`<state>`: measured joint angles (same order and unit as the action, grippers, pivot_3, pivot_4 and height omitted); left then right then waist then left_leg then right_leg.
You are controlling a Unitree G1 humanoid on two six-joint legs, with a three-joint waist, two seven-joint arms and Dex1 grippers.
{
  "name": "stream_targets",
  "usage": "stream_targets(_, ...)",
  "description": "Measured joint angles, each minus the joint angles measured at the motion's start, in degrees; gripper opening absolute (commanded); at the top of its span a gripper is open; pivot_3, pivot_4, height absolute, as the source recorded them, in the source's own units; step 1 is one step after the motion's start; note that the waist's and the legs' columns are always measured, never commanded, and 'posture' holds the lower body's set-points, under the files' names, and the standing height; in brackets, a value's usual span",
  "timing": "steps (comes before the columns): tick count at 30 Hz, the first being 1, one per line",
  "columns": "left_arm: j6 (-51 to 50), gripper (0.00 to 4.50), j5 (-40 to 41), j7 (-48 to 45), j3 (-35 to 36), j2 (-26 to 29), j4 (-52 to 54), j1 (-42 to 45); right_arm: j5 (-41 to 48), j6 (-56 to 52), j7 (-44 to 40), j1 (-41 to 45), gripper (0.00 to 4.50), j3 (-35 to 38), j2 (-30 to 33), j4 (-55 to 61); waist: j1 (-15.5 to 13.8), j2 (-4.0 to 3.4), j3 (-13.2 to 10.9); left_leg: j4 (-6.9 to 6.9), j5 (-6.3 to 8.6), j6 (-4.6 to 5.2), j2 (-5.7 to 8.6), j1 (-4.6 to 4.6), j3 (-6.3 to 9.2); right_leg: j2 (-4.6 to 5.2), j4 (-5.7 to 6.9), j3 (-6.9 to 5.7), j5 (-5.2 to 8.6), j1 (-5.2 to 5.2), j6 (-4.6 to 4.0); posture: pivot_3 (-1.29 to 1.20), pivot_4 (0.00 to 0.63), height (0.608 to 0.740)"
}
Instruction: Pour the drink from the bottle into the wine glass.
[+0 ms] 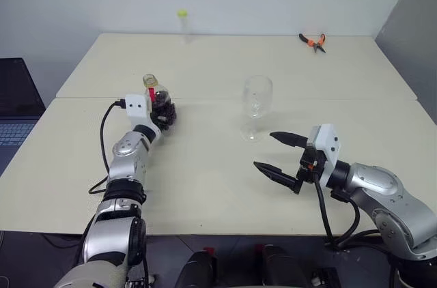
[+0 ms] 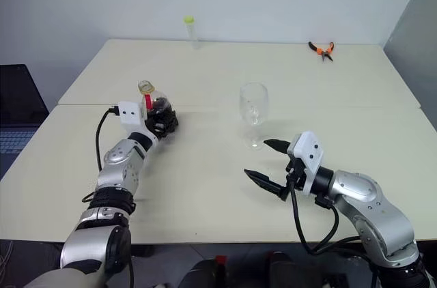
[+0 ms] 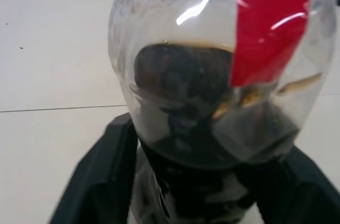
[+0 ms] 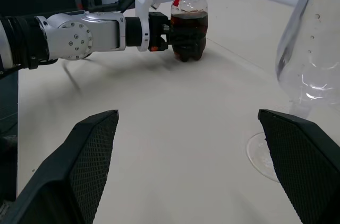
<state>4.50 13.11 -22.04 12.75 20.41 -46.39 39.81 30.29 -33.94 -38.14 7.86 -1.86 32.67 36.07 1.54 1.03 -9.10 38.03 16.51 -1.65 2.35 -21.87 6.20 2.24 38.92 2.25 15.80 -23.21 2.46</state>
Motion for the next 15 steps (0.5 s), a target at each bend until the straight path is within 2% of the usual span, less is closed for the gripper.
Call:
stream_targets(3,0.7,1.04,0.0,0.1,0.1,-0.1,-1.2,1.1,0.0,0.0,0.6,0.0,4.5,0.0,0.0,0.2,0.0,0.09,-0.1,0.01,0.0,0.0,0.0,-0.03,0.02,0.0,0.0,-0.01,0.0,-0.02,0.0,0.0,0.15,0.74)
stream_targets(5,1.0,0.82,0.1,0.1,0.2,-0.1,-0.6,1.6,0.0,0.0,0.8,0.0,4.5,0.0,0.0,0.4,0.0,0.14,-0.1,0.01,-0.06,-0.1,0.0,-0.03,0.01,0.01,0.0,0.0,0.0,-0.03,0.0,0.0,0.15,0.74)
stream_targets(9,0.5,0.75,0.2,-0.8,-0.1,-0.1,5.2,1.4,0.0,0.0,1.5,-0.1,4.5,0.2,-0.1,1.4,0.0,0.22,-0.1,0.01,-0.09,-0.16,-0.01,-0.09,0.02,0.03,-0.01,0.0,0.0,-0.06,0.0,0.0,0.15,0.74)
stream_targets(15,-4.3,0.75,-2.0,-2.7,-5.0,0.7,17.8,0.6,-0.2,1.3,5.2,0.1,4.5,1.8,-2.4,1.8,0.0,0.22,-0.1,0.01,-0.1,-0.17,0.01,-0.08,0.01,0.02,0.0,0.01,0.0,-0.06,0.0,0.0,0.15,0.74)
